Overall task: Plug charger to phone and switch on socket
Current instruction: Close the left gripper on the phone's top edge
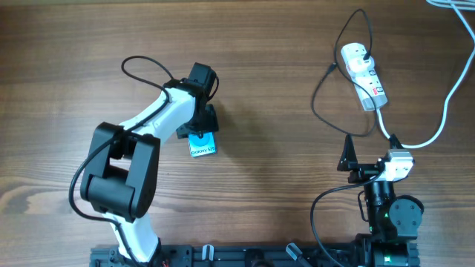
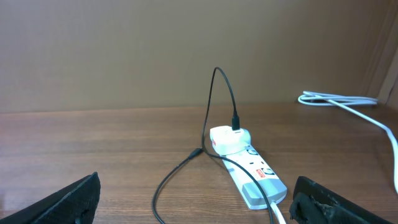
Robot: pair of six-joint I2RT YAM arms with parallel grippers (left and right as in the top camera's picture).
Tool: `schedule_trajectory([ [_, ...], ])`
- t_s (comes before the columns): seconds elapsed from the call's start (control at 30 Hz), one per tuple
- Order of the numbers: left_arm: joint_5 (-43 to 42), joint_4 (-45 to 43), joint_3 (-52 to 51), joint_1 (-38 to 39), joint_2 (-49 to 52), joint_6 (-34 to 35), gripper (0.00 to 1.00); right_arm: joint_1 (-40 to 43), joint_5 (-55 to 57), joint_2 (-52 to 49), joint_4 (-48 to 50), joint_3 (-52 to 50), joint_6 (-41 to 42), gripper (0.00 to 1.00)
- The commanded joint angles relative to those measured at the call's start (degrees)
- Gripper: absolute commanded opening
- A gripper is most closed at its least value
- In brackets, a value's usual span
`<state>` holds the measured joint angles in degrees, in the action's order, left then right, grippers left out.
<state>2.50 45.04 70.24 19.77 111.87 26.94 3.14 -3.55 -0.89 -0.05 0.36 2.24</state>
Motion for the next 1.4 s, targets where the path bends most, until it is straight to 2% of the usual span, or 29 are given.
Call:
schedule_trajectory([
  [0.0,-3.06,1.53,-2.69,0.37,5.22,0.55,0.64,-0.17,0.55,0.61,0.17,-0.09,-0.61,1.0],
  [0.2,-3.06,3.1,-1.38,0.35,5.01,0.52,0.64,-0.17,0.55,0.61,0.17,-0.09,-0.63,1.0],
  [0.53,-3.06,9.51,7.56,0.37,4.7,0.52,0.63,-0.17,0.55,0.61,0.17,-0.09,-0.63,1.0],
  [1.3,-3.08,11.17,9.29,0.31,-2.38,0.55,0.63,-0.17,0.55,0.61,0.17,-0.09,-0.63,1.0],
  [1.37,-3.08,11.26,9.29,0.31,-2.38,0.61,0.6,-0.17,0.55,0.61,0.17,-0.09,-0.63,1.0],
])
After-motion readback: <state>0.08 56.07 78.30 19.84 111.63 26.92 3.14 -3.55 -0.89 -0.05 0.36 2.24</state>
